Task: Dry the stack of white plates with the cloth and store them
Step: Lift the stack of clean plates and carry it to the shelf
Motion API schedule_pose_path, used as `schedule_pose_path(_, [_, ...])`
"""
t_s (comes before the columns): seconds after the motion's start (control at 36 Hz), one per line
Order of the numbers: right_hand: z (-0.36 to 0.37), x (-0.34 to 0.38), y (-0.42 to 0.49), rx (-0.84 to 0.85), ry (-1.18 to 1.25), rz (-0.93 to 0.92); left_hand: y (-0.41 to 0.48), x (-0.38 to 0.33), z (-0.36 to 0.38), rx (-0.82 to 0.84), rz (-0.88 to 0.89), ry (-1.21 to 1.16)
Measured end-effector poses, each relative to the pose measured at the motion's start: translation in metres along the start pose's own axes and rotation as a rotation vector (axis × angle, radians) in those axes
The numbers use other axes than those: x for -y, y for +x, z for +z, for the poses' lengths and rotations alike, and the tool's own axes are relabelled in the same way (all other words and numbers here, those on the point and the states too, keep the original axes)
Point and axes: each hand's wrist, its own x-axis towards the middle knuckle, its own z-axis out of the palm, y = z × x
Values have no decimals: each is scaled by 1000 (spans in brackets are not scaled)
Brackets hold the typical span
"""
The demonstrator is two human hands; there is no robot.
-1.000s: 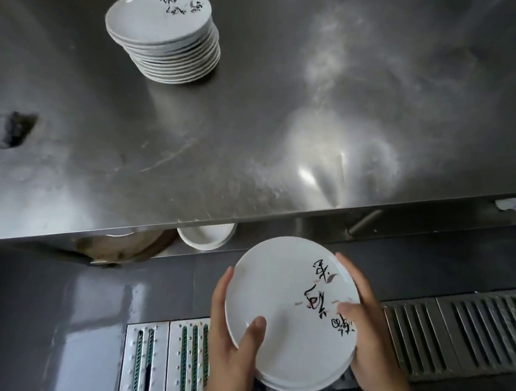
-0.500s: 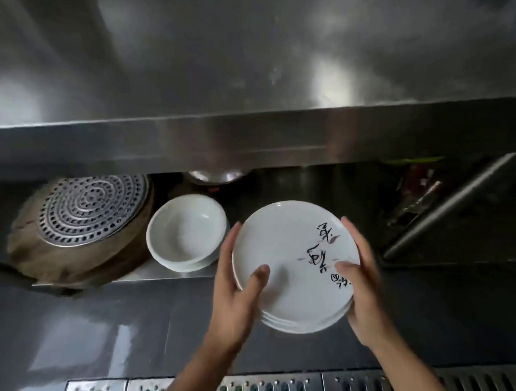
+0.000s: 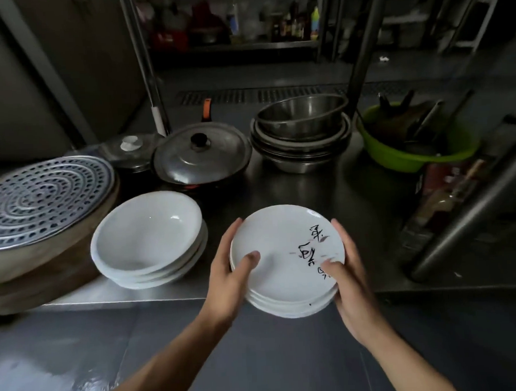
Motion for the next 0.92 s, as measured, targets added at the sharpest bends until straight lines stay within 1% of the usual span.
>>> schedule_pose_path(0.31, [0,-38,49,-50,46,75,46,40,11,-20,-124,-34])
schedule_pose_path(0.44, [1,-52,57,-104,80,103,55,51,15,-55,-180,-66])
schedule_pose_path(0.58, [0,-65,67,-120,45,107,60,63,16,-100,-231,-76])
schedule_pose_path(0.69, [1,-74,75,-140,37,102,62,70,17,-131,-257,-67])
schedule_pose_path(0.92, [7,-87,83,-163,48,98,74,81,17,-139,-266,-75])
